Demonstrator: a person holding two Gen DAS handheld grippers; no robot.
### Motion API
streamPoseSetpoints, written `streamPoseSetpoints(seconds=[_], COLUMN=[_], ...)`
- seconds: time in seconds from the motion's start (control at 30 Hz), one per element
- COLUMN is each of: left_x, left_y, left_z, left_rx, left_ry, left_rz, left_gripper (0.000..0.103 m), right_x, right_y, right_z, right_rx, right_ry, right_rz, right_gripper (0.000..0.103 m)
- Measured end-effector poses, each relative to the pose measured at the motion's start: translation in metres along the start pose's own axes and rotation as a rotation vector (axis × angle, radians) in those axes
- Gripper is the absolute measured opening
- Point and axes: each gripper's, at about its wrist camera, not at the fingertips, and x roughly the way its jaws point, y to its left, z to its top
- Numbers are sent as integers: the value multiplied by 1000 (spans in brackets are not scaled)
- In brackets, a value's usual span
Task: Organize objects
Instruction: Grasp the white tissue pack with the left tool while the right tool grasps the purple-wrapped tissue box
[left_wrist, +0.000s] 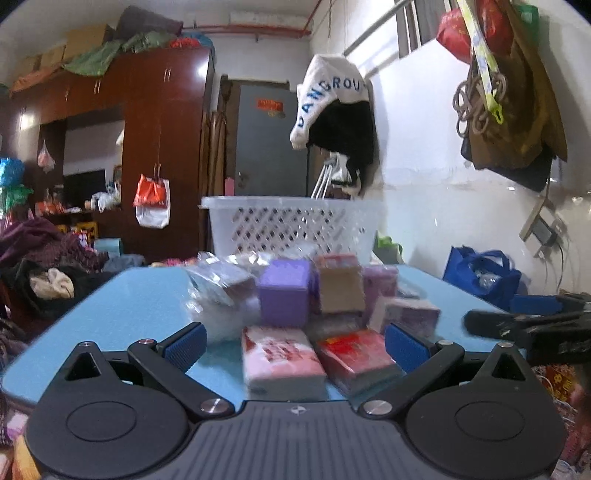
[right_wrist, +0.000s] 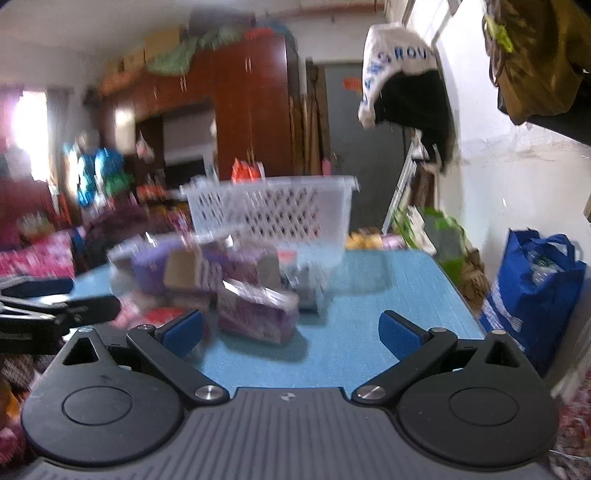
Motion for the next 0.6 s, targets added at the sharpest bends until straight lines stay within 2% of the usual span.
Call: streamPoseSetpoints(seconds=[0.1,0.17,0.2,0.27,0.3,0.4,0.5,0.6], left_x=[6,13,14,15,16,17,19,19], left_y=[20,34,39,50,53,48,35,32], left_z=[1,-1,-3,-8,-10,-13,-18,-20], left_rx=[-13,-11,-15,-36,-48,-32,5,1], left_ry=[-15,9,16,21,30,43,49,43], left_rz=[38,75,82,48,15,-24,-57,-67], left_gripper=[103,103,103,103,103,100,95,91], right_x=[0,6,12,20,24,37,45,54], right_y=[-5,-6,-8,-12,-12,-4,1,6], right_z=[-4,-4,-4,-6,-8,-9,-9,-8], right_rx=[16,2,12,44,55,14,-12,-10], right_ry=[-86,-56,-14,39,51,84,79,81], right_rz=[-35,-60,-34,64,78,45,61,52], right_gripper=[103,103,103,103,103,103,102,93])
